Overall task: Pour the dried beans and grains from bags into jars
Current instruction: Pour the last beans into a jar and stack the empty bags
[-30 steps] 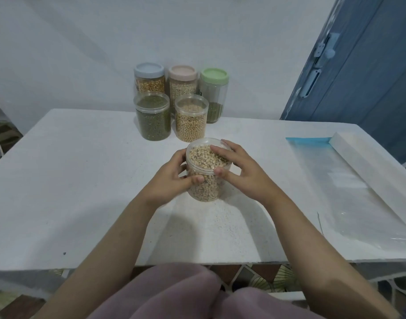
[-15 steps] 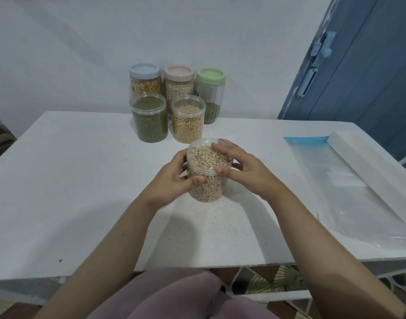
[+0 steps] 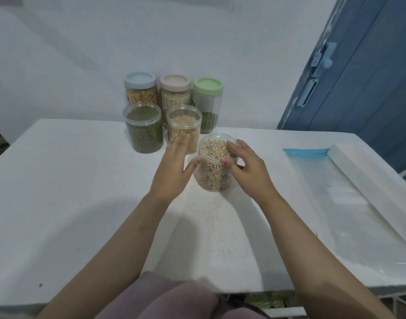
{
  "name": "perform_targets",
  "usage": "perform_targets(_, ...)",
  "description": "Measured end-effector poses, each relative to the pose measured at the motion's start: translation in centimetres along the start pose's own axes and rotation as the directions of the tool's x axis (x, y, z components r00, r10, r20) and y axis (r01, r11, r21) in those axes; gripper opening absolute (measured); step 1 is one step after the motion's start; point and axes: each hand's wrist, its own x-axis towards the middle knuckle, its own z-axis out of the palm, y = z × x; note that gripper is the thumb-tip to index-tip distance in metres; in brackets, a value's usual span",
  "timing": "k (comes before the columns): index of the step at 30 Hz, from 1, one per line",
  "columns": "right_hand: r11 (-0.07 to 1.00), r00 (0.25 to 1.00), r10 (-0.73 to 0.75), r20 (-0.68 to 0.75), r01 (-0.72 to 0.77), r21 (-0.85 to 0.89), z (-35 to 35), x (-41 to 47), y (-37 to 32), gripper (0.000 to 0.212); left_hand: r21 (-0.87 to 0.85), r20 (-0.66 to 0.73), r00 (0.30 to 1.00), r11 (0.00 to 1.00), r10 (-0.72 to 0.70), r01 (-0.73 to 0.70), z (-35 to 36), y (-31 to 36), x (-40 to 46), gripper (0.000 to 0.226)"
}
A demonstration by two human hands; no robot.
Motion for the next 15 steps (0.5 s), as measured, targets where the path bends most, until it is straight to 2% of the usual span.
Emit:
perform_targets(3, 0.999, 0.997, 0.042, -0.064, -0.042, 0.006, 0.5, 3.0, 0.9, 0.055, 0.186, -0.133, 0.991, 0.982, -0.002, 0.027, 0.7, 0.3, 3.0, 0.063)
perform_targets(8, 0.996, 0.994, 0.082, -0.070, -0.084, -0.025, 0.8, 7.9, 1.5, 0.058, 0.426, -0.151, 0.987, 0.897, -0.057, 0.117, 1.2, -0.4, 7.5, 0.057)
perform_targets(11, 0.996, 0.996, 0.081, -0.041, -0.082, -0.018, 0.7, 10.1, 2.0, 0.059, 0.475, -0.159, 0.984, 0.867, -0.082, 0.149, 1.1, -1.2, 8.6, 0.053)
perform_targets(15, 0.997, 0.997, 0.080, -0.015, -0.080, 0.023, 0.9, 11.7, 2.4, 0.059, 0.500, -0.199, 0.979, 0.854, -0.048, 0.144, 0.6, -1.6, 9.1, 0.046)
